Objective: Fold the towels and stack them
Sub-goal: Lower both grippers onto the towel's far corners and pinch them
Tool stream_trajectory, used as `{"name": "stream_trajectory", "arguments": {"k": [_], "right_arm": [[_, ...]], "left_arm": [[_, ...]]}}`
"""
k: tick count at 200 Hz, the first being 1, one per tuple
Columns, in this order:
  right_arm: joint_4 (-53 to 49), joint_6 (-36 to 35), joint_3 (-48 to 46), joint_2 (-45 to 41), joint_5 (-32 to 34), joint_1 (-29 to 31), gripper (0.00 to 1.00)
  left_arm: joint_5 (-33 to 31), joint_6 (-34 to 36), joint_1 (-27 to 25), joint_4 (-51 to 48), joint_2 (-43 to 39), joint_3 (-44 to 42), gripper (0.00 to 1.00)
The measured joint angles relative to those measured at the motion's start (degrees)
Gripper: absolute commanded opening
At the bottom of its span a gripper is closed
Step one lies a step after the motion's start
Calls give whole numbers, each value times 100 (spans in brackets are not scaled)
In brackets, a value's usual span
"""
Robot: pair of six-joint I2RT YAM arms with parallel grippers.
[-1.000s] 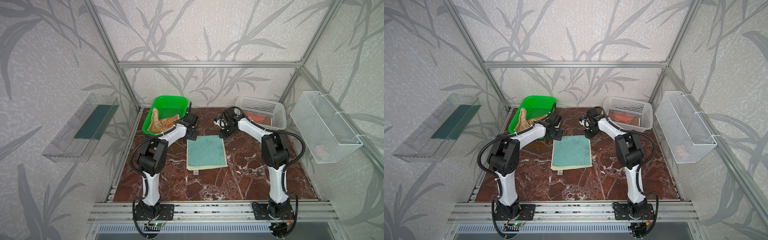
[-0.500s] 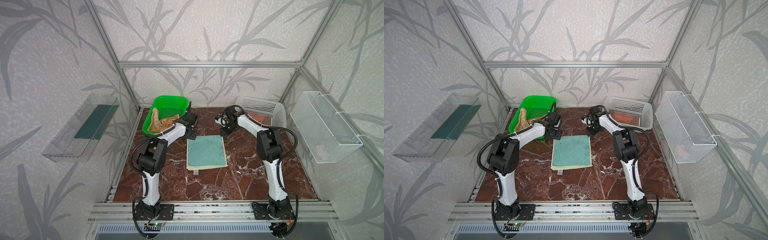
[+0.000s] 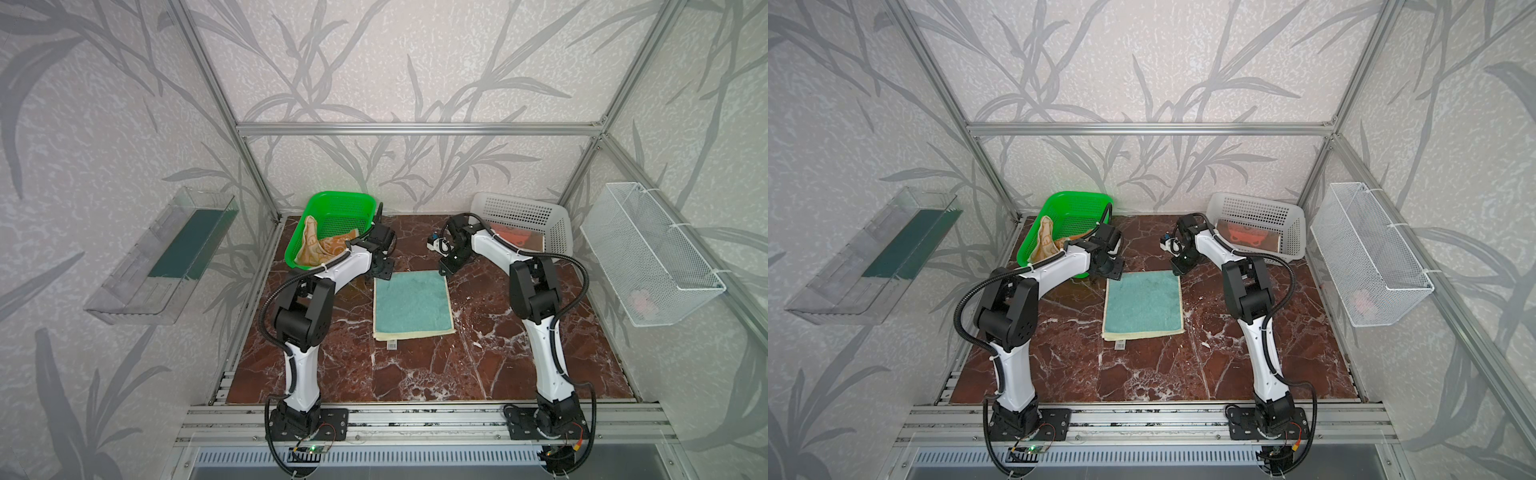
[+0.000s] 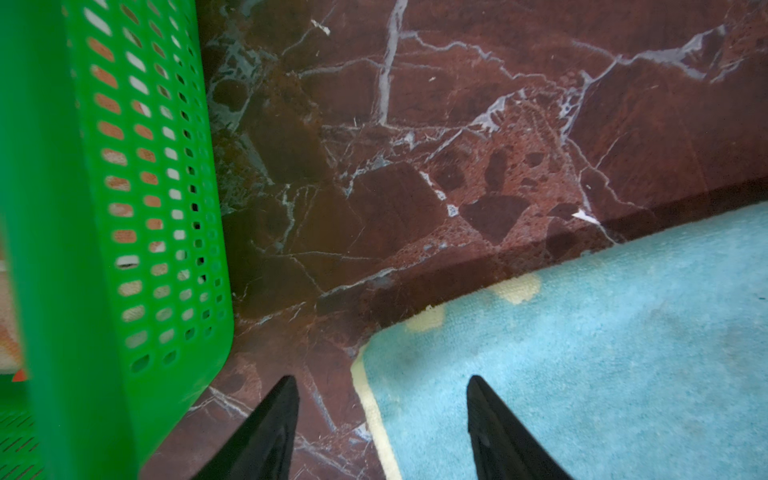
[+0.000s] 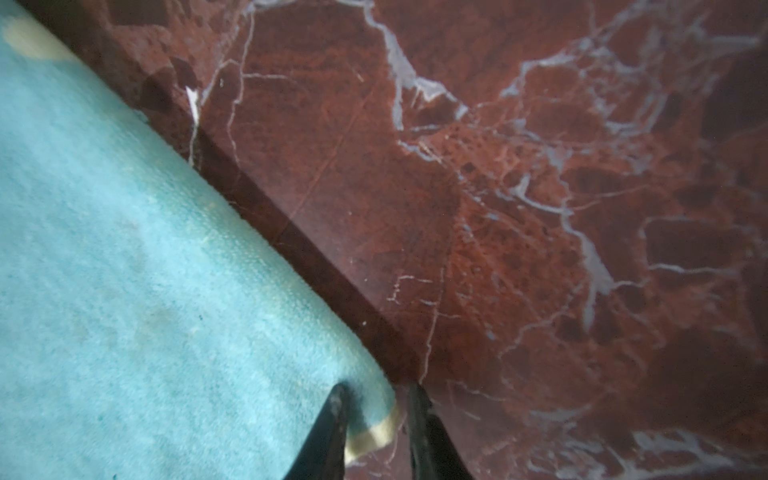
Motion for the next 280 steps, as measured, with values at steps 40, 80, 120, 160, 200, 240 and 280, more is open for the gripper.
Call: {"name": "stream_trajectory", "arguments": {"k": [40,80,120,160,200,240,280], "right_arm": [[-85,-131,26,63,0,2,0],[87,-234,-343,-140,142,7,0],[348,-234,-1200,-669,514,26,0],[479,-234,-1609,-938,866,22,0],[487,-234,-1626,-957,1014,-55,0],[459,-249,-1574,-957,1106,-133,0],[437,-249,-1537,-946,1110,-136,0]], "left_arm": [[96,74,76,-2,0,0,69],[214,90,138,-26,85,122,68],[341,184,155,-155,402,601,60],[452,352,153,-326,828,1119,51],[608,577,144,-542,1069,1405,50],[809,754,85,-713,1163,1543,48],[927,820,55,-745,1340,1665,48]]}}
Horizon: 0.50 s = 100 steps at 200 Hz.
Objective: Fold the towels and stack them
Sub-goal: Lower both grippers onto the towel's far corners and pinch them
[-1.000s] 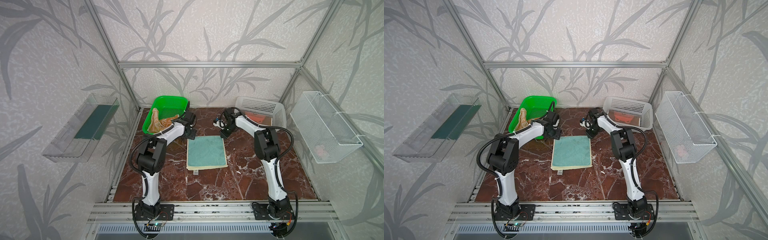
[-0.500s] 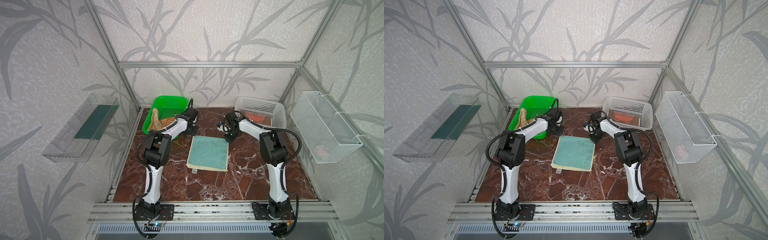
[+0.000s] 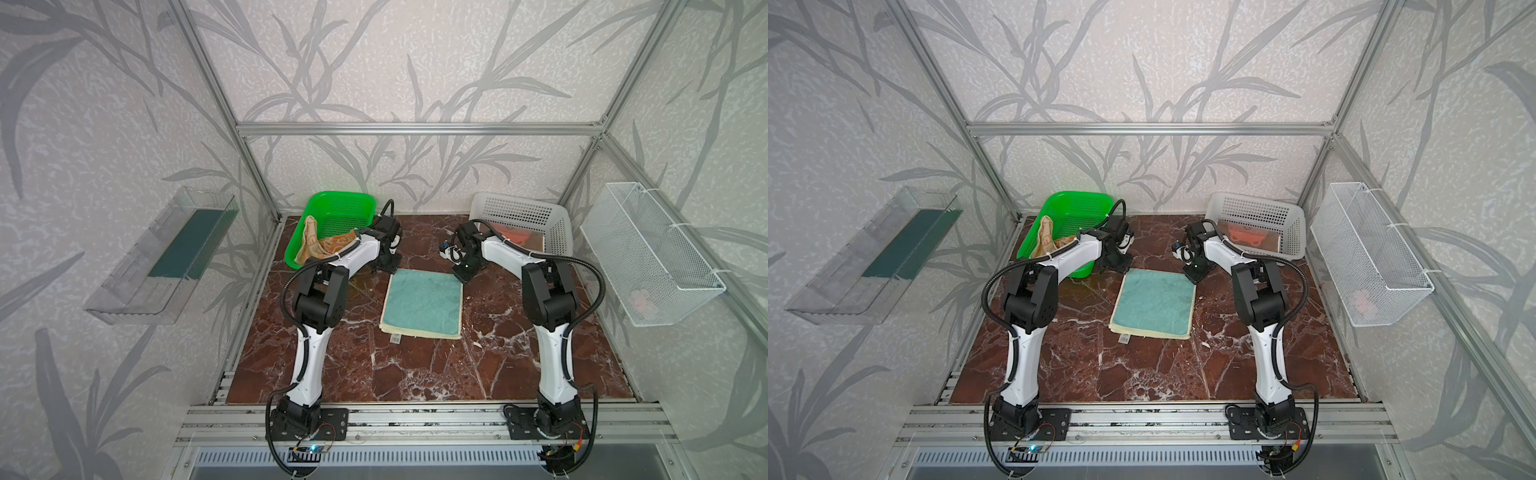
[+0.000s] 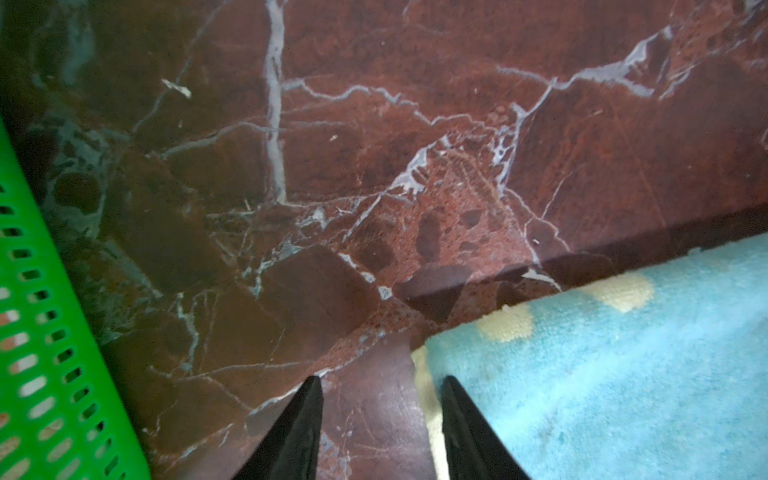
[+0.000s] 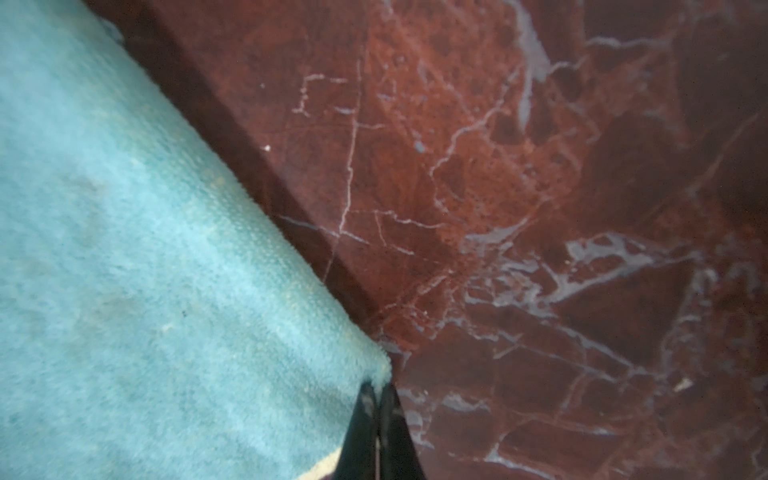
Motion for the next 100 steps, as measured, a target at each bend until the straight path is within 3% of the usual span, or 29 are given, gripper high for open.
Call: {"name": "stream_trajectory", "arguments": {"k": [100], "right_arm": [[-13,2,20,0,-24,0,0]], "left_arm": [[94,66,-155,-133,372,424,40]]}}
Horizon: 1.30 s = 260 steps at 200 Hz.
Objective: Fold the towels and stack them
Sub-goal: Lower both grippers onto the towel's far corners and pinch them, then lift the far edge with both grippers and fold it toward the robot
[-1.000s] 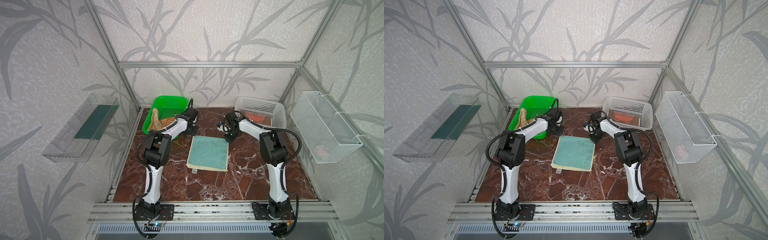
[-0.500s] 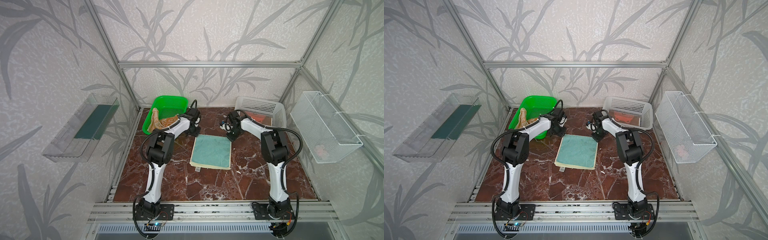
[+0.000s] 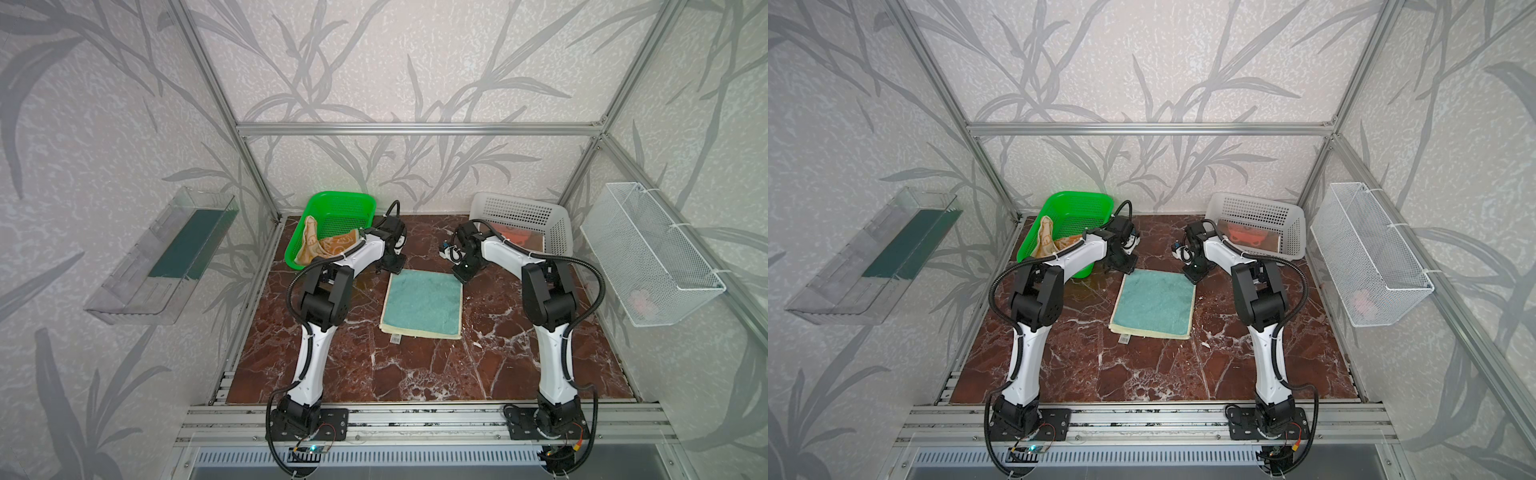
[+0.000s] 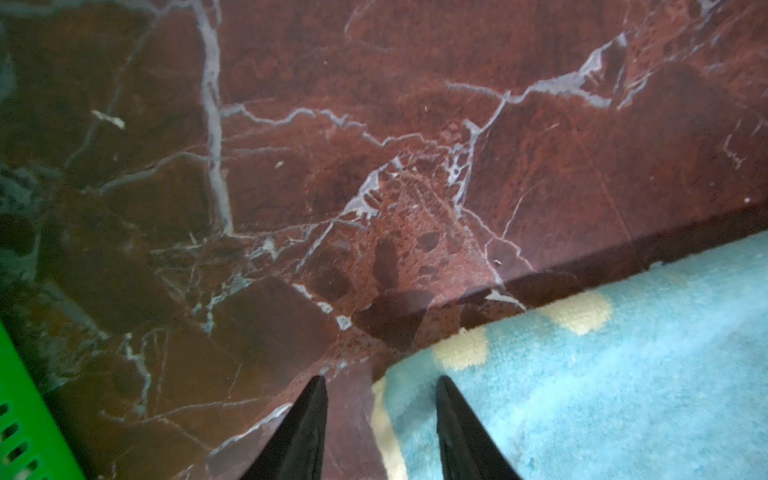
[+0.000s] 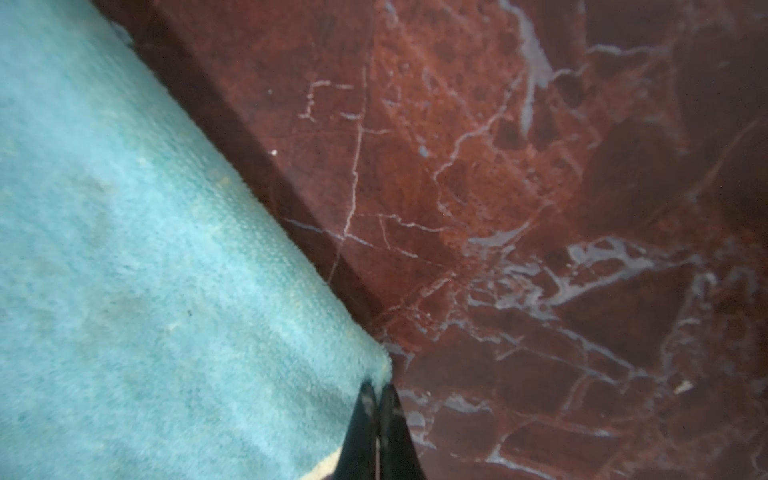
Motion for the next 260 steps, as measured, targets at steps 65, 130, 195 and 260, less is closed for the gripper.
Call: {"name": "stream_trajectory", "arguments": {"k": [65,130,195,260], "right_arm": [[-2,2,0,0,-39,0,0],[15,20,0,0,-129,0,0],[282,26,-37,-11,-227,-2,0],[1143,66,-457,-479,-809,-127,0]], "left_arm": [[-122,-9,-15,-164,173,153,33],[-83,42,-63,-247,214,227,0],[-291,-33,-74,131,-63,-282,0],[-907,-76,-94,1342,-1353,-2044,0]]}}
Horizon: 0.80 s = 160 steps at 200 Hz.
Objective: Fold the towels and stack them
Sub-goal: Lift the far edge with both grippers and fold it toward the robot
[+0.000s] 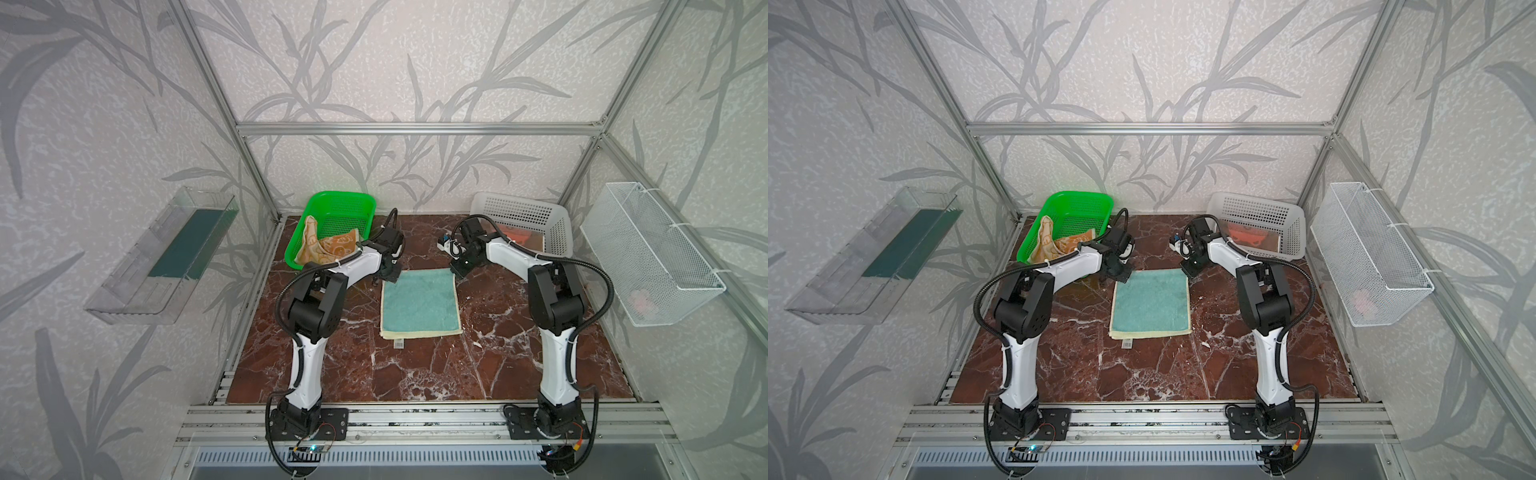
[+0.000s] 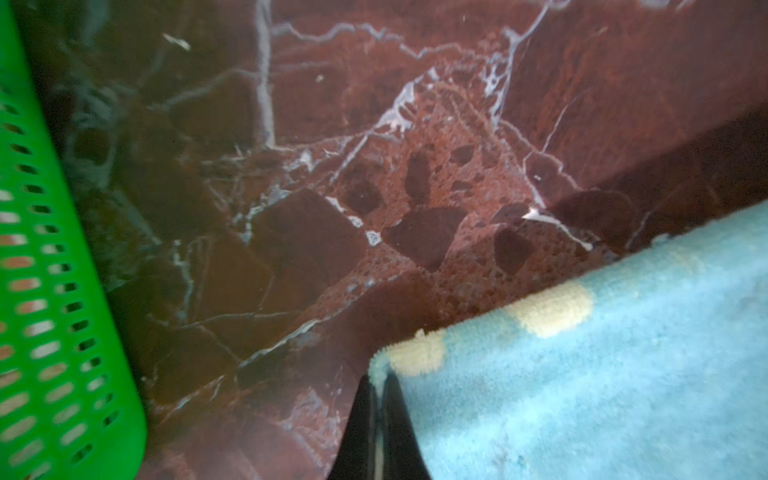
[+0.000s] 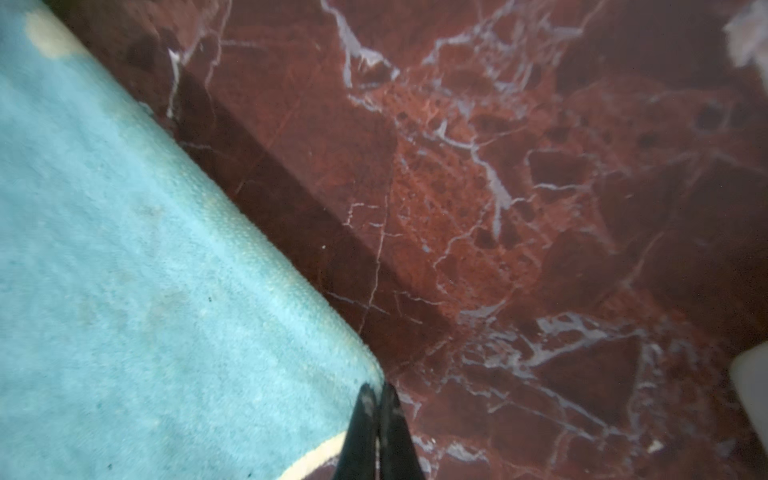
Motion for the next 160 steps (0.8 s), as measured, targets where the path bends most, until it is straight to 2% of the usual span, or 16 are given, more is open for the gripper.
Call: {"name": "stream_trajectory", "arguments": {"k": [67,160], "right_arm": [[356,114,-83,-328,-533,-125,0],[361,304,-911,-1121,-1338,-127,0]], "left_arm": [[-463,11,-4,1021,-1025,-754,0],[-599,-133,-87,1204,-1814,-1729,0]]}}
